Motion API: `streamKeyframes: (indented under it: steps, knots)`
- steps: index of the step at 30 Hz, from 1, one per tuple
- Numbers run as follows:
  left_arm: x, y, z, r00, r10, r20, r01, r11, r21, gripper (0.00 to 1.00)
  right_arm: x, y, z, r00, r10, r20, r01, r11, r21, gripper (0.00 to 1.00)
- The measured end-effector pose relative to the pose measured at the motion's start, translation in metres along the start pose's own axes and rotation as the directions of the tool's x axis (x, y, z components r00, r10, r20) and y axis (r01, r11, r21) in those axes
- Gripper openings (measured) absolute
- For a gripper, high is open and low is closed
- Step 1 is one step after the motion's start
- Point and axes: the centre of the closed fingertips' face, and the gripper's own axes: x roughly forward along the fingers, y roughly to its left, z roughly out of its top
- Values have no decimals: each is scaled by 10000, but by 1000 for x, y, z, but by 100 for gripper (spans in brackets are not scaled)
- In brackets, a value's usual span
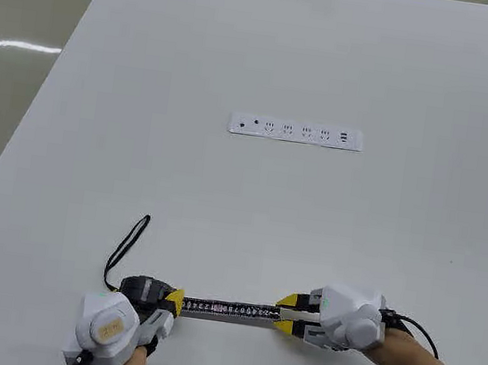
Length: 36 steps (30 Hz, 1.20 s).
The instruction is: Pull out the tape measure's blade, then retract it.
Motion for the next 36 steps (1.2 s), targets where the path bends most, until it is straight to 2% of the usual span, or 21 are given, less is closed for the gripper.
streamKeyframes:
  steps: [36]
  knots:
    - [0,1,1,10000,-56,27,56,9999,-129,62,21,3,22,9996,104,246,-103,9999,-19,13]
